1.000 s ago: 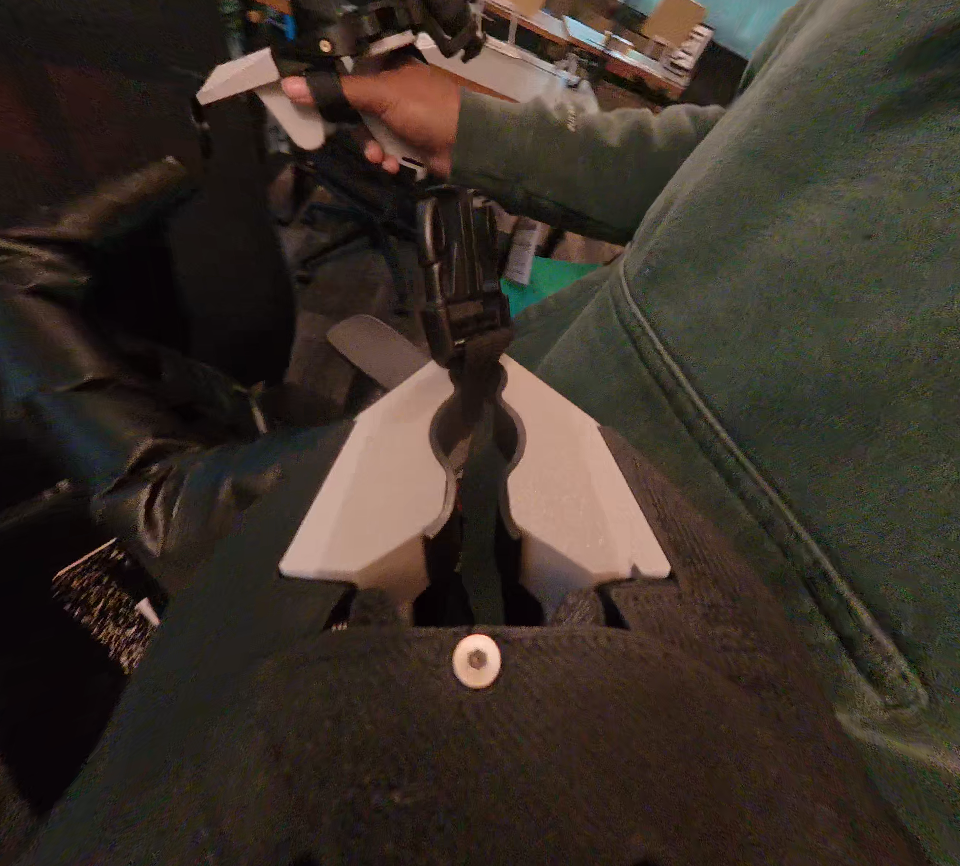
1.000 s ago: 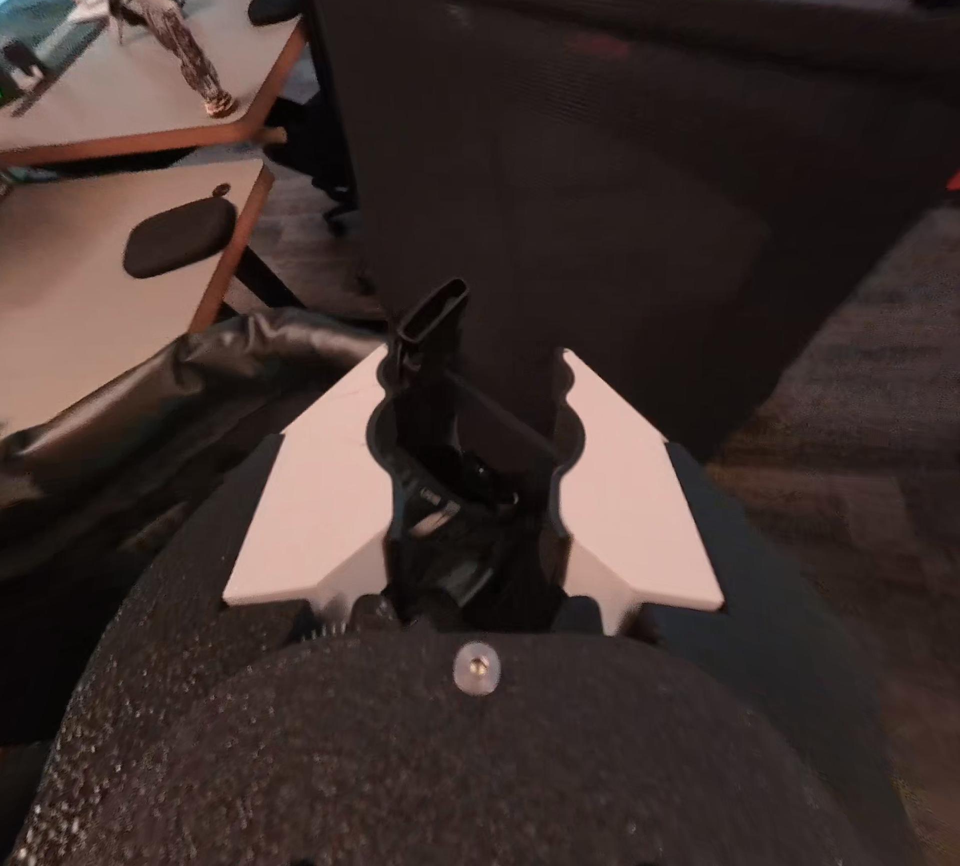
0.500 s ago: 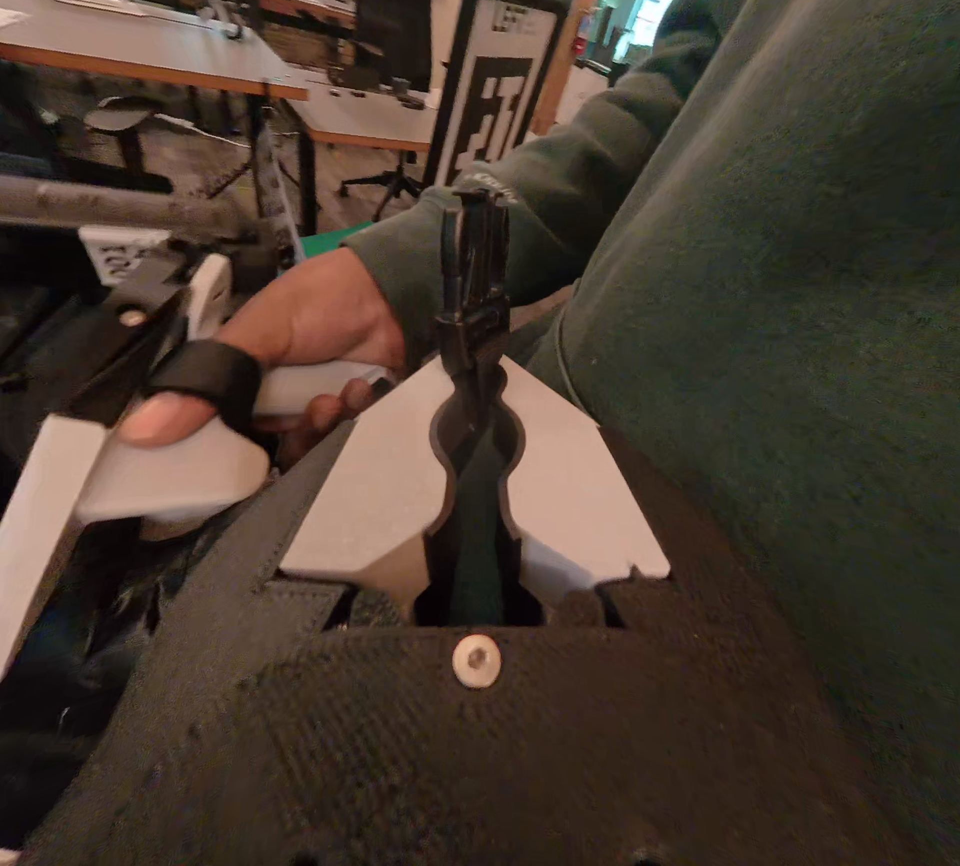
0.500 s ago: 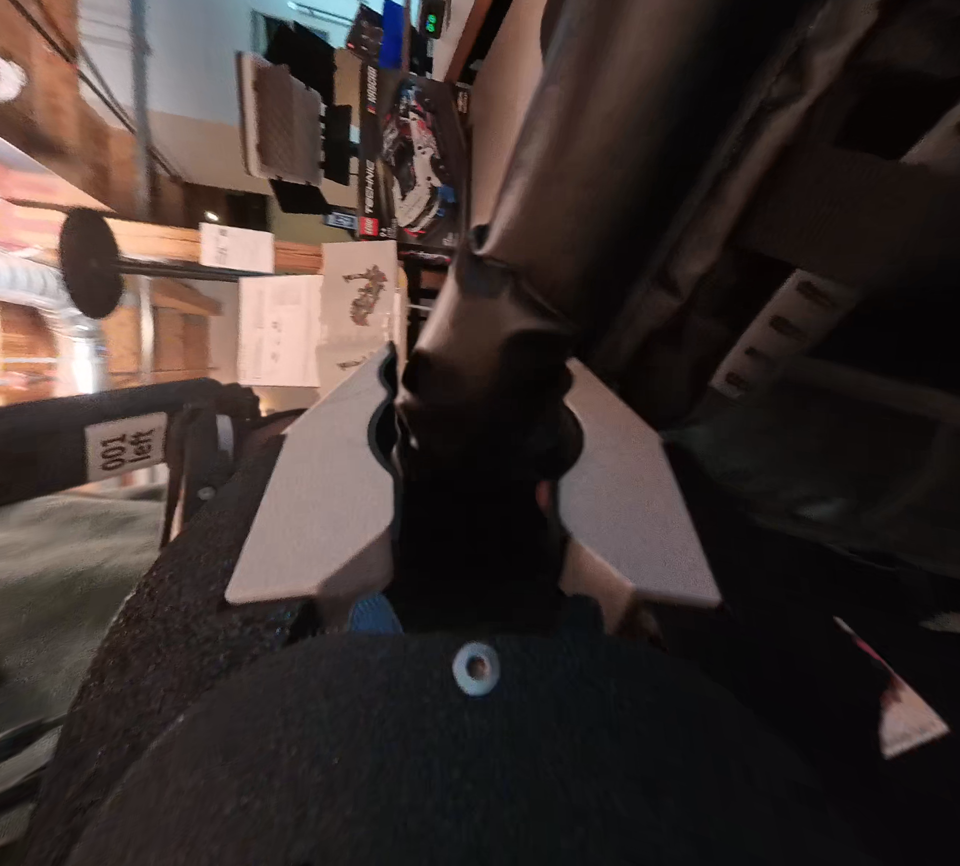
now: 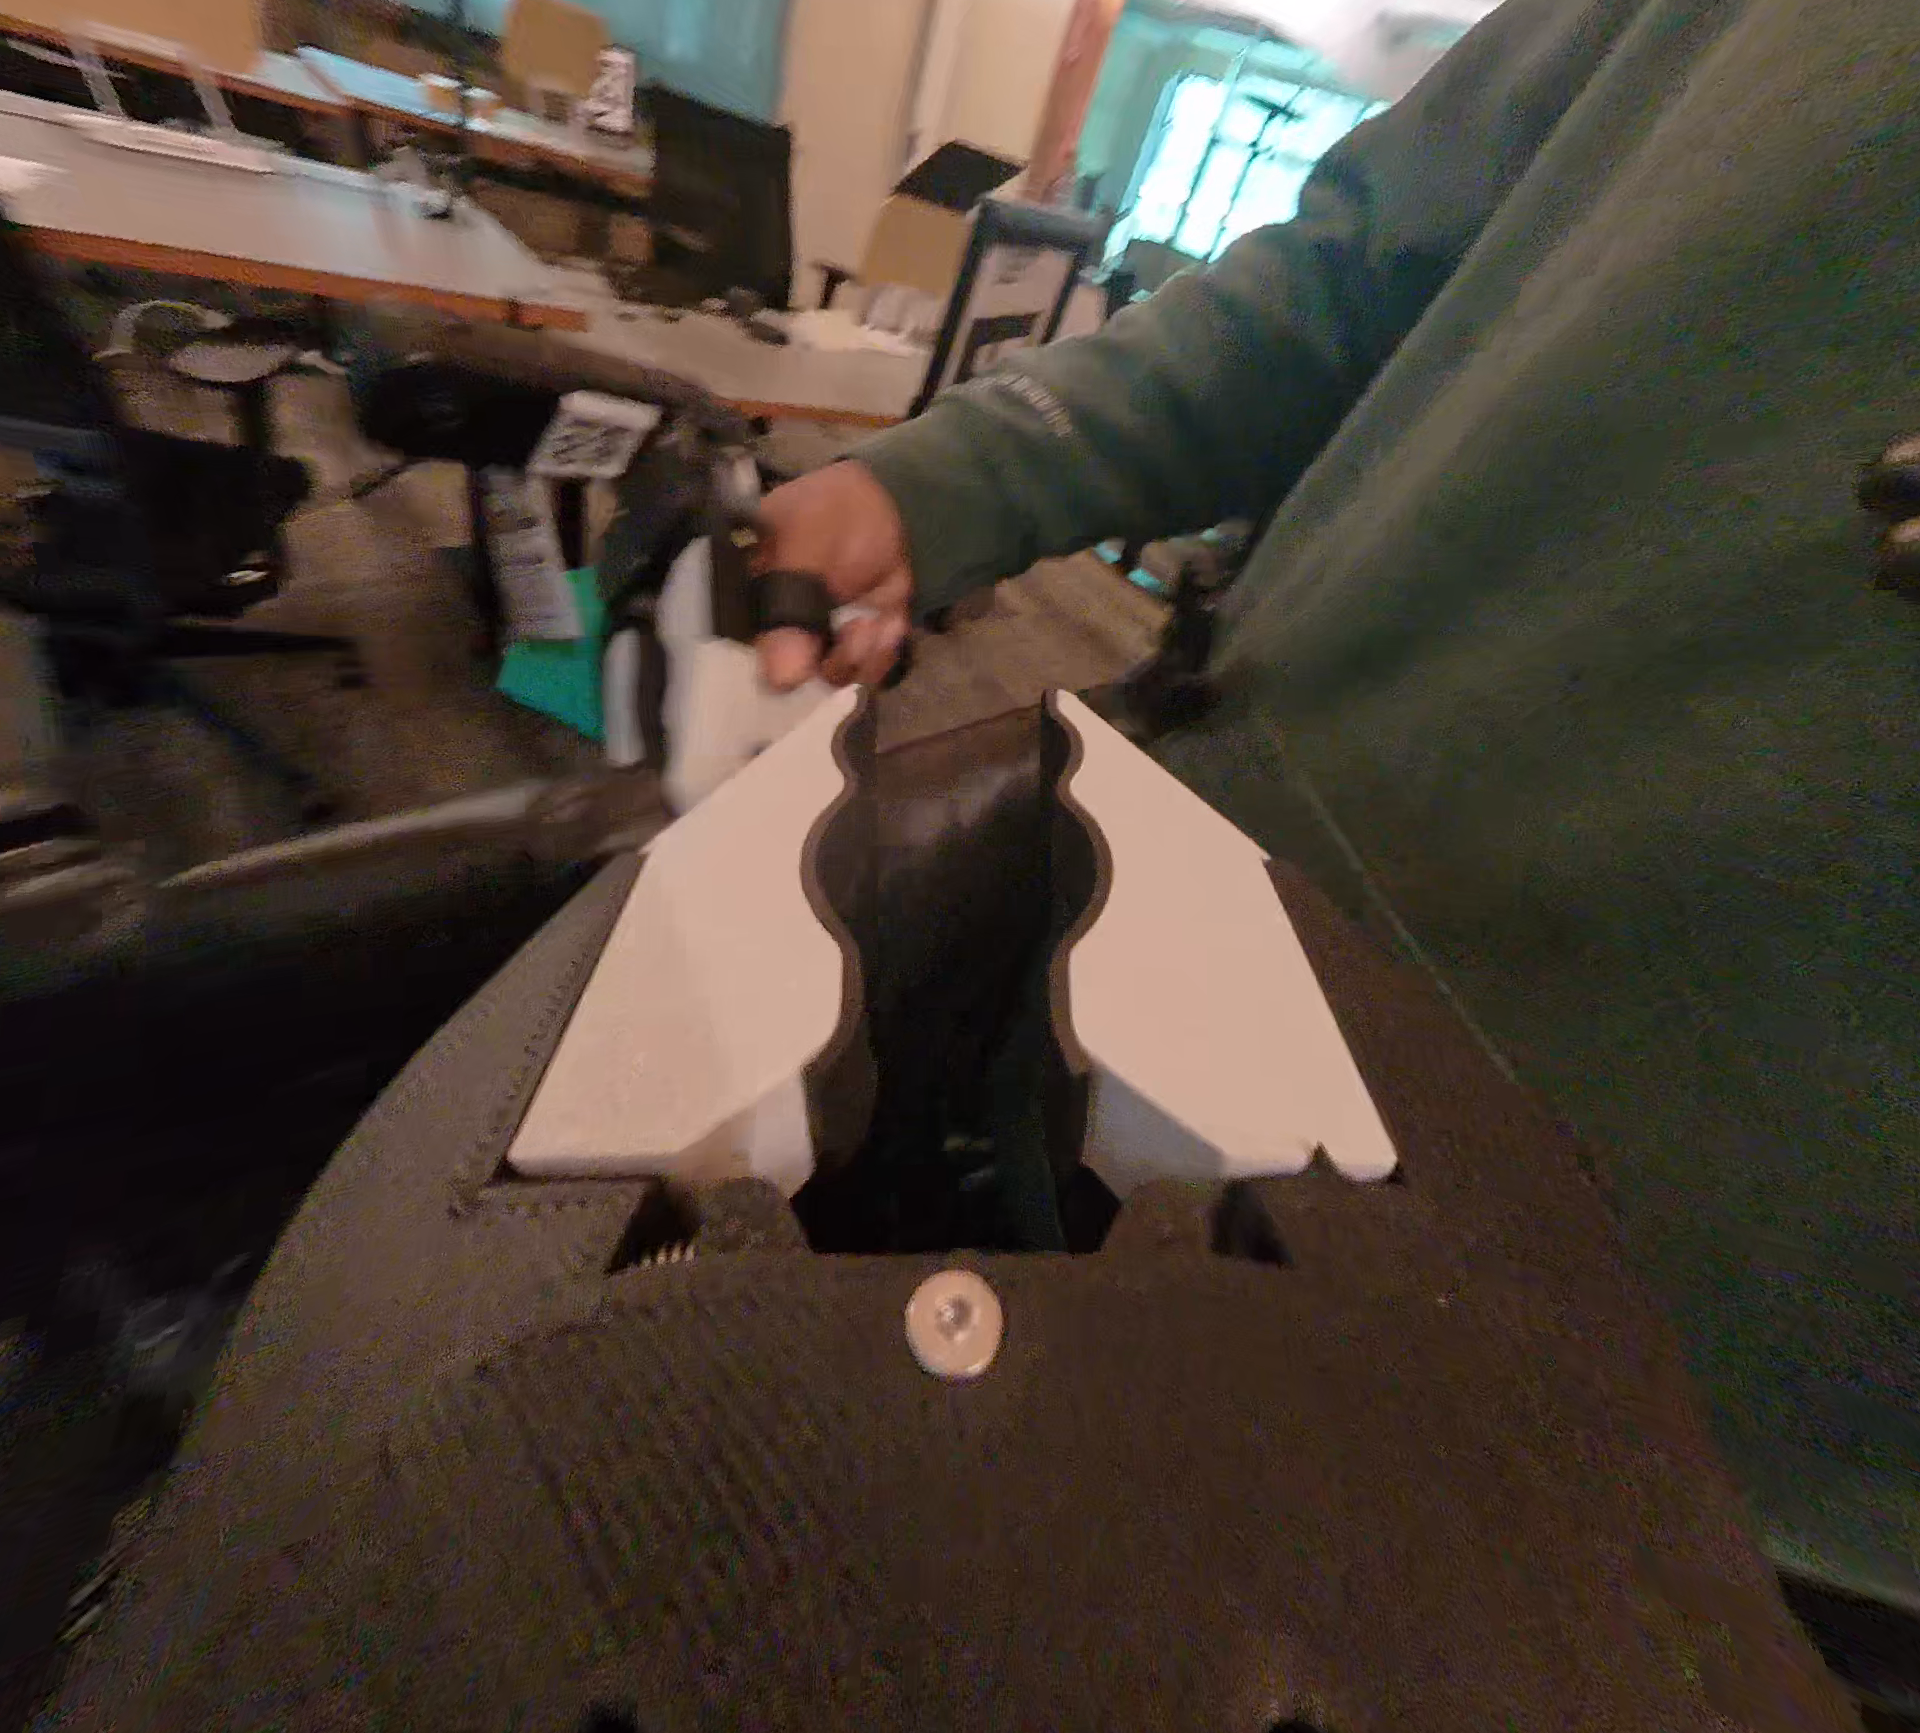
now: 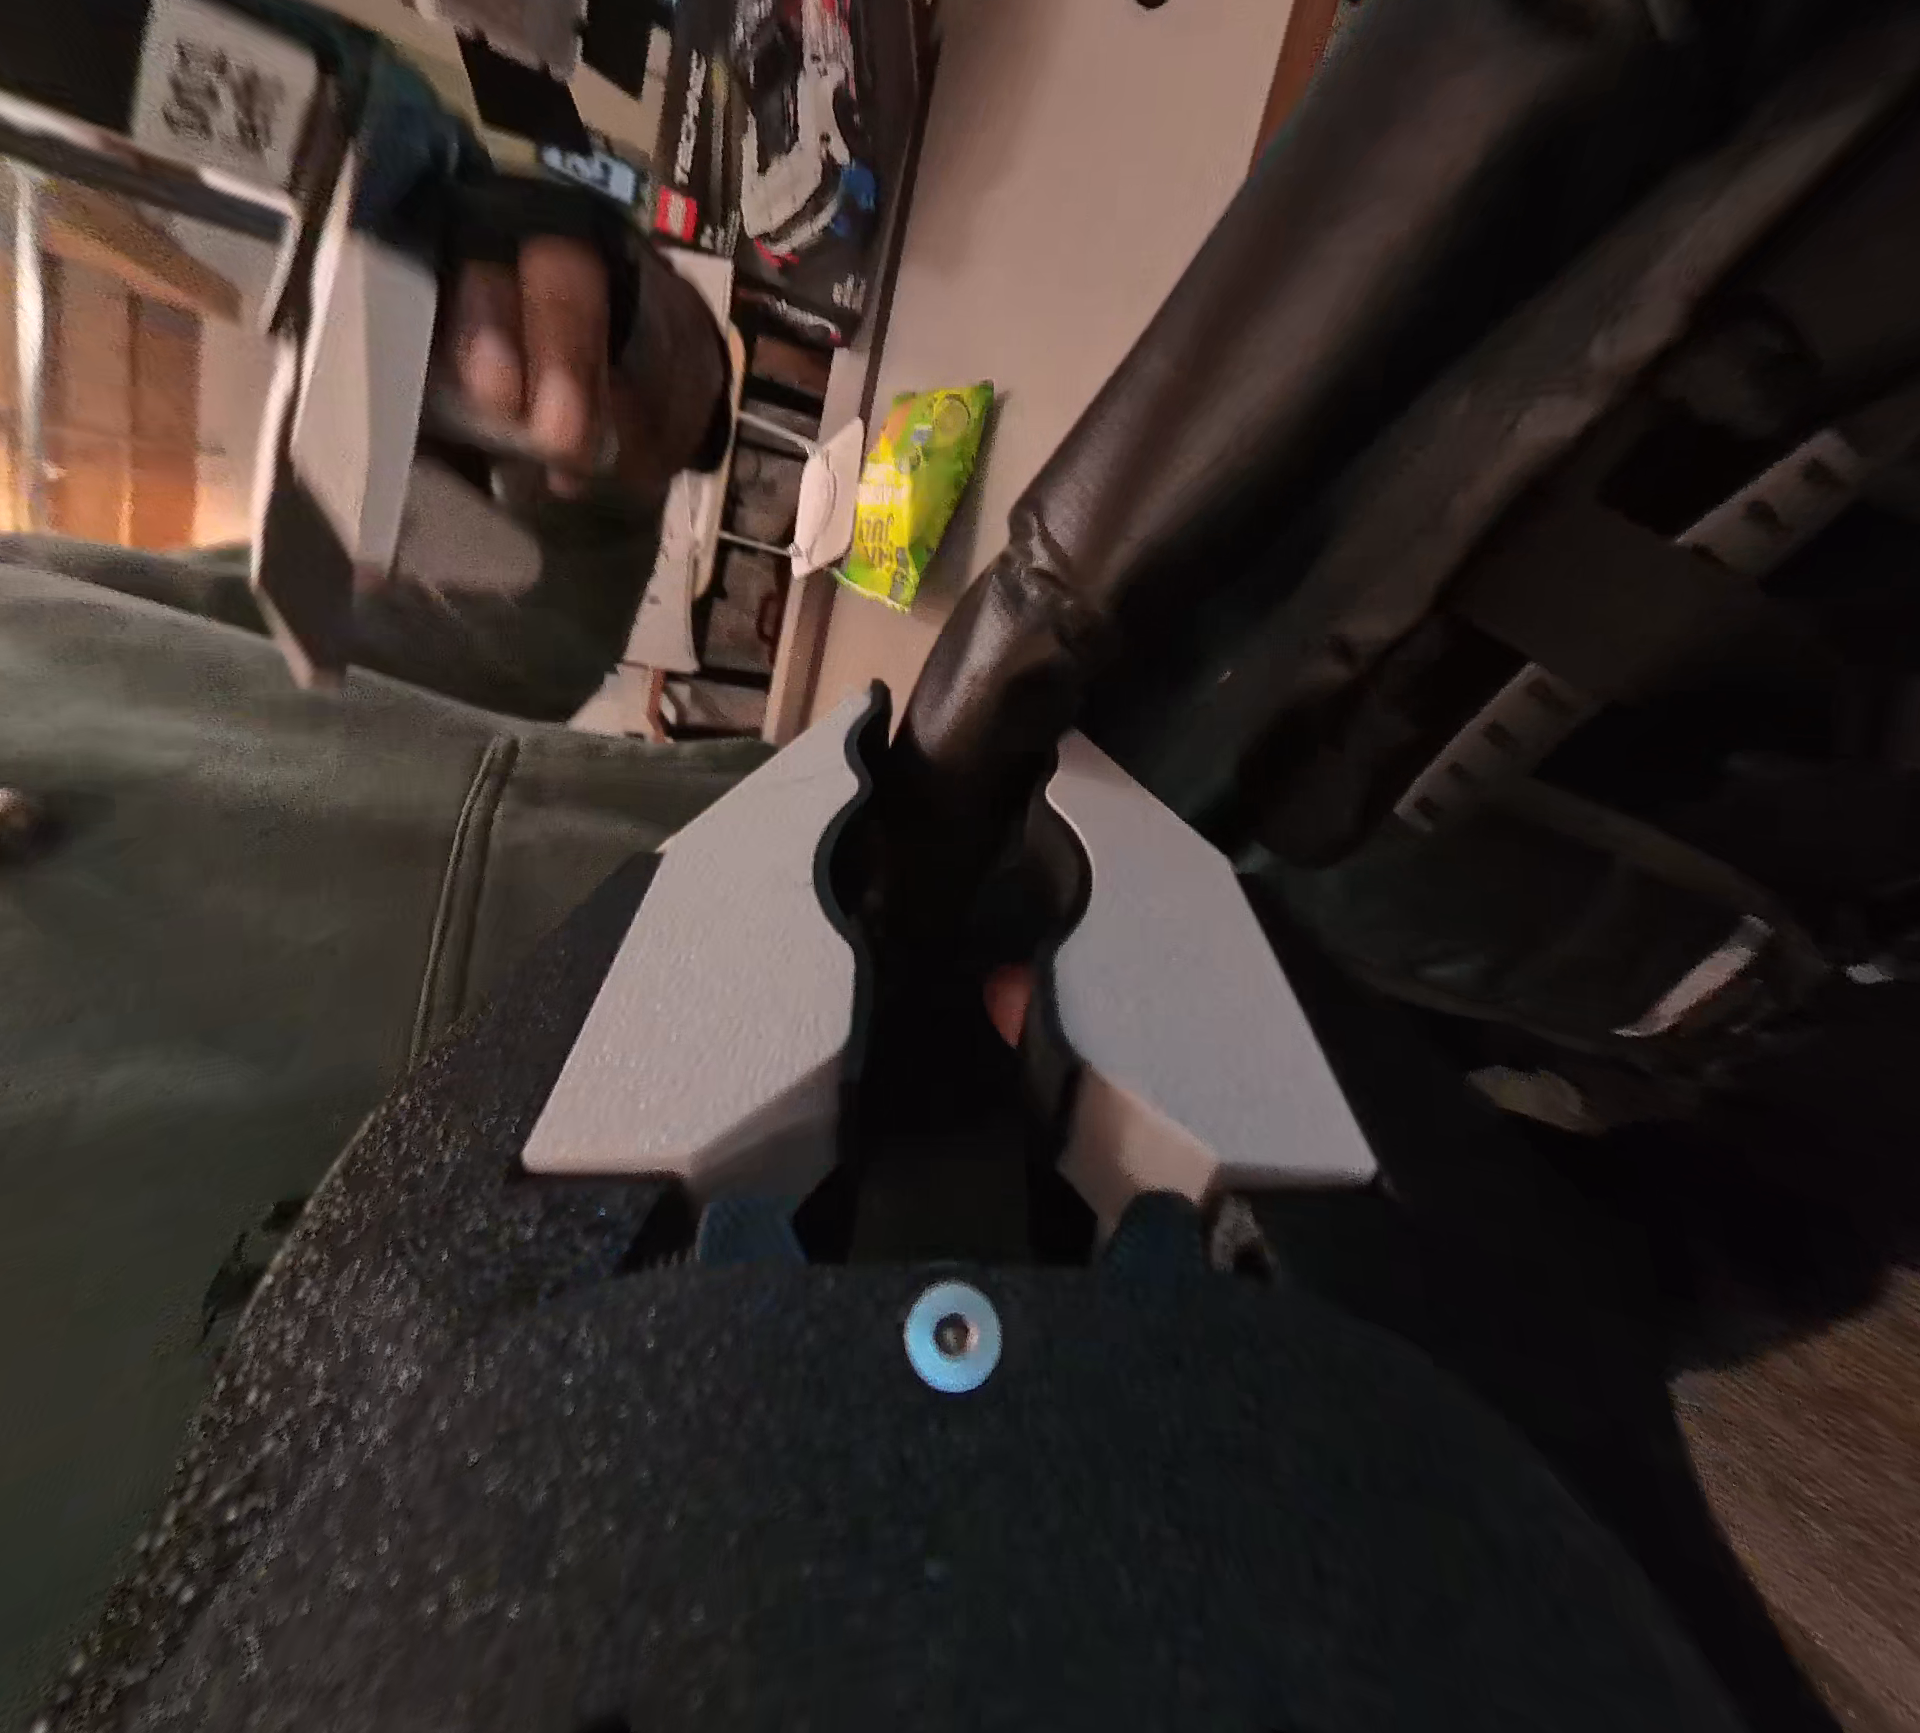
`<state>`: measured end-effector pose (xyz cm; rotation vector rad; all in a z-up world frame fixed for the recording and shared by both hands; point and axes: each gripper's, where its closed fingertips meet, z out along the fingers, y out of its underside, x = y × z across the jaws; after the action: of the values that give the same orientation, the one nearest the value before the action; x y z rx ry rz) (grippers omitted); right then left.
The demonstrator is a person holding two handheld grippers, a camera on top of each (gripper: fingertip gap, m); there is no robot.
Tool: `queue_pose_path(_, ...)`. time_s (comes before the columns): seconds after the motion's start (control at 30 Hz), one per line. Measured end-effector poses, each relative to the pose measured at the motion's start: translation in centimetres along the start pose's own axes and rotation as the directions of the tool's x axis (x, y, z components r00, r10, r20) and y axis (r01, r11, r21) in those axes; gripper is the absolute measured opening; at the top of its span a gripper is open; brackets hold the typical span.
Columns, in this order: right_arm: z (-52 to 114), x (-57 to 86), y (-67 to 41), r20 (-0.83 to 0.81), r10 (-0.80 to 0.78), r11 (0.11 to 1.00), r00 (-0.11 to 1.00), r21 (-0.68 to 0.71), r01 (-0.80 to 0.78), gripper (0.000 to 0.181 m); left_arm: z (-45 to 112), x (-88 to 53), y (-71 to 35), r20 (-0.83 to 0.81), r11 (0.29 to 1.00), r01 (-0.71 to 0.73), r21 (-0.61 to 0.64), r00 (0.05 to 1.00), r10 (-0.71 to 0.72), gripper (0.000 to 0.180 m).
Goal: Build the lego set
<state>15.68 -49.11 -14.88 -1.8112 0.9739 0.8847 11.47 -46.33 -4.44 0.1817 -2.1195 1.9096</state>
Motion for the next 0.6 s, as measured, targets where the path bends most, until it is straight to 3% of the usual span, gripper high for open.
queue_pose_path(0.13, -0.8, -1.2, 0.1, -0.019, -0.093, 0.992, 0.995, -0.086, 0.091, 0.020, -1.8, -3.2, -0.8, 0.075, 0.985, -0.106, -0.135, 0.990, 0.117, 0.036)
queue_pose_path(0.3, -0.7, -3.6, 1.6, 0.036, -0.188, 0.951, 0.981, -0.244, 0.191, 0.018, -1.3, -5.5, -1.8, -0.041, 0.909, -0.252, -0.333, 0.967, 0.253, 0.041)
queue_pose_path(0.47, -1.3, -5.2, 3.7, 0.087, -0.210, 0.904, 0.974, -0.363, 0.227, 0.016, 0.0, -6.3, -0.2, -0.306, 0.703, -0.416, -0.577, 0.908, 0.286, 0.050)
queue_pose_path(0.6, -2.3, -5.8, 4.1, 0.072, -0.252, 0.878, 0.965, -0.403, 0.260, 0.015, 0.9, -7.3, 1.5, -0.432, 0.564, -0.496, -0.661, 0.865, 0.255, 0.057)
